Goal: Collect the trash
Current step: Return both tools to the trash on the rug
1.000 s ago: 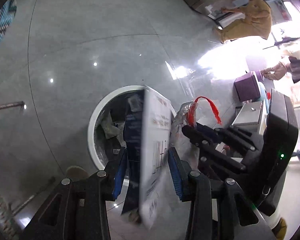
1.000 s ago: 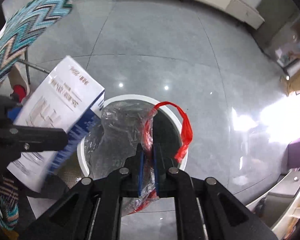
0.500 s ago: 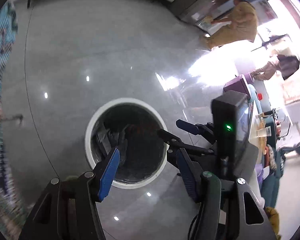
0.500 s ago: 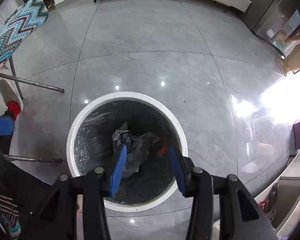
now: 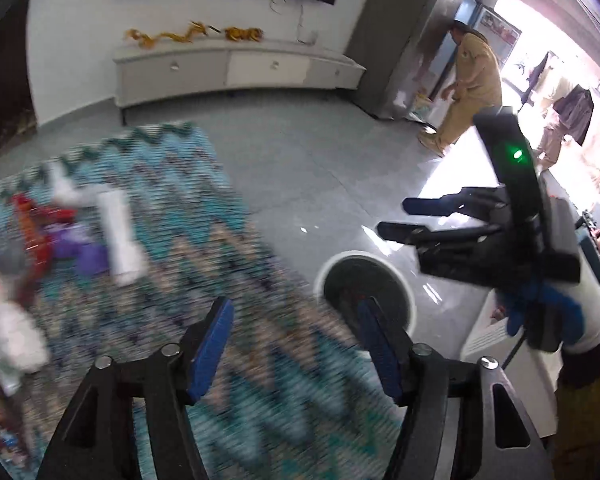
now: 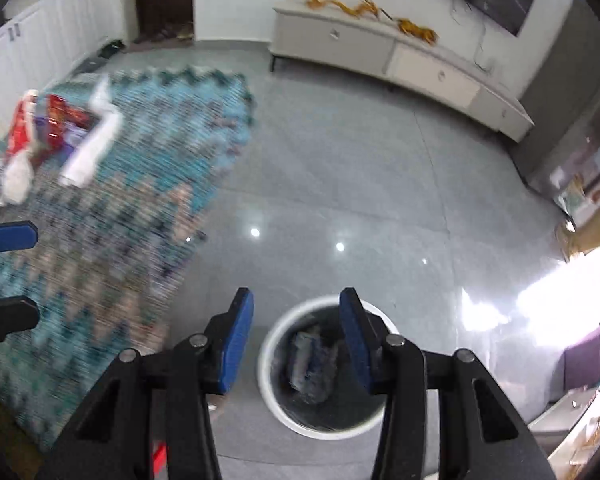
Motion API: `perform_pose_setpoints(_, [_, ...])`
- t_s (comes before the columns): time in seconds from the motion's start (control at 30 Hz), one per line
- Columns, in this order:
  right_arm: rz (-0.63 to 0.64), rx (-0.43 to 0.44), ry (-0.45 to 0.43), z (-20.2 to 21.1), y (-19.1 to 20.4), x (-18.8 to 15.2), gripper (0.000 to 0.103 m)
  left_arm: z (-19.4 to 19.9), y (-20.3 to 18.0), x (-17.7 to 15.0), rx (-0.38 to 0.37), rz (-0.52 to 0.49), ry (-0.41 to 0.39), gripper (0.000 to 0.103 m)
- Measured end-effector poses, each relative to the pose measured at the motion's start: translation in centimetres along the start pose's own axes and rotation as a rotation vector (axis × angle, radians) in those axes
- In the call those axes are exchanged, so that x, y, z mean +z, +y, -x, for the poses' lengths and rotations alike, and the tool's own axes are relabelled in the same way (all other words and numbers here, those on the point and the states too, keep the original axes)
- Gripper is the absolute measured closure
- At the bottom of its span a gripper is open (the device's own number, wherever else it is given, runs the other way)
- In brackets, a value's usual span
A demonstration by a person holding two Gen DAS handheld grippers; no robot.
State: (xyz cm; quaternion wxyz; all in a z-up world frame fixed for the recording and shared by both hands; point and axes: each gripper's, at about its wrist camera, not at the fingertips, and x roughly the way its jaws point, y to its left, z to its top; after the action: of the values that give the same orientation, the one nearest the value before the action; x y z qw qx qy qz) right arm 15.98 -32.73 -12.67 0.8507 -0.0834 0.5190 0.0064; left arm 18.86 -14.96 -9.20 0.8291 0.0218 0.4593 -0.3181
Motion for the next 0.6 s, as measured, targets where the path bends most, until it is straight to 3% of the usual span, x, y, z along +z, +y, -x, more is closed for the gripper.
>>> perform_pose_setpoints(0.17, [0.141,0.028,-0.005,1.7,7.4,3.0,0.060,5.1,8.1,-3.7,0.110,0.066,-0.039,0.032])
perform_pose_setpoints(0.3, [0.220,0.053,-0.008,2.3,12.6,4.9,0.060,8.8,15.2,-7.2,0.183,0.186,-0.066,0.032])
perform_pose_setpoints(0.6, [0.317,0.187,-0.005,1.3,23.6,7.6,0.060,12.7,25.1,-12.2,0.294,0.357,-0.101,0.032])
